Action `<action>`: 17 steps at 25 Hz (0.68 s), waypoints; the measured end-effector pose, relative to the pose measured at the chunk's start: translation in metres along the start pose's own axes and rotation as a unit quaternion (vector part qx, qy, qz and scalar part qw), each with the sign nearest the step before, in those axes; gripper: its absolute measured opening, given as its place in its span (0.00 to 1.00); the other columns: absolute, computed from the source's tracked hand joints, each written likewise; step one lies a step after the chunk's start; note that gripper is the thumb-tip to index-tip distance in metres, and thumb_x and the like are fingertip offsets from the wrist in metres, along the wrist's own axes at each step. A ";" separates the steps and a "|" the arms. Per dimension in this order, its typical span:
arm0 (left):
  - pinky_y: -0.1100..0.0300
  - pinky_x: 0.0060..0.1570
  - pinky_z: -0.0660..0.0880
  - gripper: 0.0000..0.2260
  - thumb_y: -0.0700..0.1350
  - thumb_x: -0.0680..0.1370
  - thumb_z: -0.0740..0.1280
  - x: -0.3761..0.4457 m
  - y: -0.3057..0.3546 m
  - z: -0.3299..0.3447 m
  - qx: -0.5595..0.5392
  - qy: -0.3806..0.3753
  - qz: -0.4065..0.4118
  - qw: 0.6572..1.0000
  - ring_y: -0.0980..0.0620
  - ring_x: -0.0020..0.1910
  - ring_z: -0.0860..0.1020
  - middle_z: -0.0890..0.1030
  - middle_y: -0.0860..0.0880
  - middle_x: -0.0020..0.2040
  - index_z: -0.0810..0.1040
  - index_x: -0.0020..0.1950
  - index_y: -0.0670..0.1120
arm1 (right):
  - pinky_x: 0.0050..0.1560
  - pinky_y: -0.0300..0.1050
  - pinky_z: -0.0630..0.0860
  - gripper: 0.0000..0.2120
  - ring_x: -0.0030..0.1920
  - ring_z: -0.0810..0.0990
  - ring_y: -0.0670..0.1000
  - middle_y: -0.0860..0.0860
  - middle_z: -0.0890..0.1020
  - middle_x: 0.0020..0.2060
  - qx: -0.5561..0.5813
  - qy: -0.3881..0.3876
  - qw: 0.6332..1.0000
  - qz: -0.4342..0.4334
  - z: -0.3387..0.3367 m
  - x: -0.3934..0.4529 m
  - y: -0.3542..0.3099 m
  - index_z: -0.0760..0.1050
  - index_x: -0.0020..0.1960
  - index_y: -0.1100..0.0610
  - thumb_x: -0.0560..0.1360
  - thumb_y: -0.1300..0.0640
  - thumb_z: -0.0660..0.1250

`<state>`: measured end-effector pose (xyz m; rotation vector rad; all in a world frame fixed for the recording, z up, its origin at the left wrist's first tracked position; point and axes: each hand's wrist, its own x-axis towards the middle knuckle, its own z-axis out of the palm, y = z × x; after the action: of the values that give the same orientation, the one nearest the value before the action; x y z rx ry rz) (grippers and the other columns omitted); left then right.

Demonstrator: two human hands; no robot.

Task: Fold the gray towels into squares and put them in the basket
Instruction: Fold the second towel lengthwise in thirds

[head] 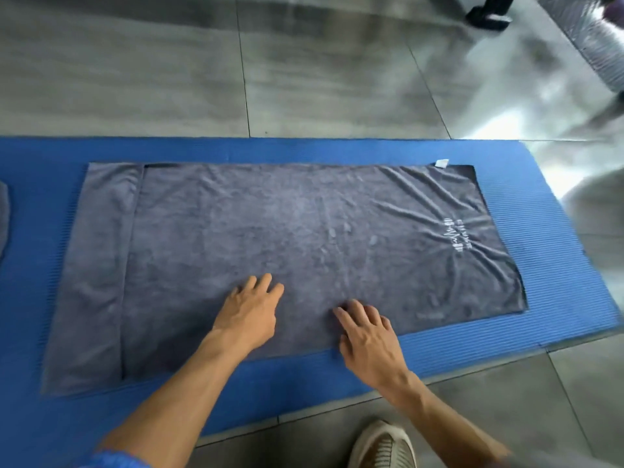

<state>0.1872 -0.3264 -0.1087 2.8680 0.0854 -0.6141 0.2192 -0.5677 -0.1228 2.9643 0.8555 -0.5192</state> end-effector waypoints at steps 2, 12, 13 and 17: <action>0.51 0.59 0.71 0.24 0.46 0.80 0.60 0.004 0.009 0.002 0.011 -0.035 0.017 0.999 0.46 0.69 0.63 0.58 0.49 0.75 0.58 0.76 0.52 | 0.45 0.52 0.75 0.19 0.50 0.78 0.57 0.49 0.76 0.55 -0.011 0.030 0.999 0.010 -0.006 -0.002 0.021 0.75 0.58 0.49 0.67 0.53 0.67; 0.51 0.59 0.72 0.25 0.52 0.81 0.59 0.076 0.103 -0.017 0.029 -0.067 0.031 0.997 0.43 0.67 0.65 0.60 0.46 0.74 0.54 0.77 0.54 | 0.55 0.52 0.74 0.19 0.61 0.76 0.56 0.49 0.77 0.63 0.028 0.068 0.990 0.120 -0.014 0.010 0.139 0.76 0.61 0.51 0.74 0.48 0.56; 0.51 0.58 0.72 0.25 0.53 0.82 0.58 0.082 0.110 -0.019 0.053 -0.063 0.019 0.996 0.42 0.66 0.67 0.61 0.45 0.72 0.54 0.77 0.54 | 0.61 0.53 0.73 0.23 0.68 0.71 0.56 0.49 0.72 0.70 0.033 0.056 0.993 0.101 -0.013 0.012 0.153 0.71 0.69 0.49 0.76 0.47 0.54; 0.50 0.61 0.68 0.16 0.53 0.82 0.57 0.111 0.128 -0.030 0.101 -0.028 0.038 0.994 0.45 0.68 0.65 0.63 0.46 0.72 0.69 0.68 0.50 | 0.76 0.59 0.56 0.29 0.79 0.52 0.57 0.49 0.53 0.80 0.077 0.016 0.947 0.312 0.000 0.011 0.220 0.52 0.80 0.46 0.81 0.39 0.48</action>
<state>0.3135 -0.4434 -0.1034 3.0280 -0.1014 -0.7257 0.3421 -0.7492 -0.1437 3.1347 -0.1556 -0.5121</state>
